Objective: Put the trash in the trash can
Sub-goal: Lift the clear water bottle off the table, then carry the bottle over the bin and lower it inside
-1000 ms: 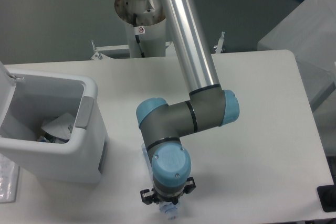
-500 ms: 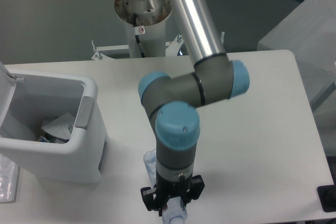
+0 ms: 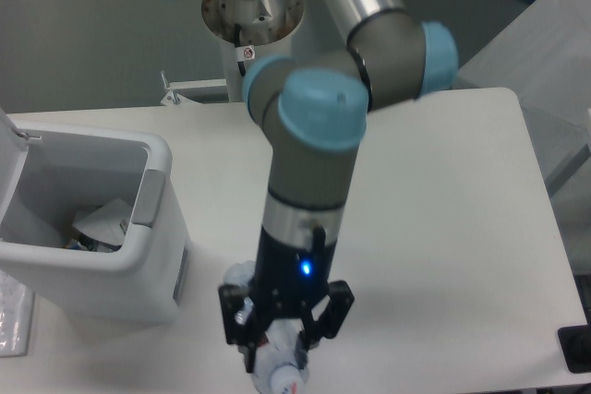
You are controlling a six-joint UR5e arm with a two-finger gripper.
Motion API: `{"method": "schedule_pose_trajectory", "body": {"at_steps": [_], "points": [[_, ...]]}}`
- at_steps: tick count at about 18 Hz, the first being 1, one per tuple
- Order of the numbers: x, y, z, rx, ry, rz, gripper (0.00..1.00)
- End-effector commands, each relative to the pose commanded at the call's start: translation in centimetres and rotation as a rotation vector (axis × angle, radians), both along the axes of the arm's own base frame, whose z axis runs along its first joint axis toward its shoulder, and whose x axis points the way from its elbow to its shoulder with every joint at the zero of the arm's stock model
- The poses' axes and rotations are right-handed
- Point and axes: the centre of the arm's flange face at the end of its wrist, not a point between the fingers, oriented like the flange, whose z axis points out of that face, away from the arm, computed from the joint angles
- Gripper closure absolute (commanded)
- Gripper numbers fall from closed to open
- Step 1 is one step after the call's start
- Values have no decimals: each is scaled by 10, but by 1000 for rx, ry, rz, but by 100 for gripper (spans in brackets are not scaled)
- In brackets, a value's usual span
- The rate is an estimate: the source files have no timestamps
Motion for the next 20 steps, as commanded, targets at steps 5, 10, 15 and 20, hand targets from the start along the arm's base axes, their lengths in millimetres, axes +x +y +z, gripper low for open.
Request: {"method": "schedule_pose_trajectory", "body": {"at_steps": [5,10,15,20], "points": [[20,-18,52,133,-12,-72,40],[50,-30,87,217,-31,-139,40],[79,-32,97,230,-33,-176,40],[111,-43,97,229,-49,-213,40]]}}
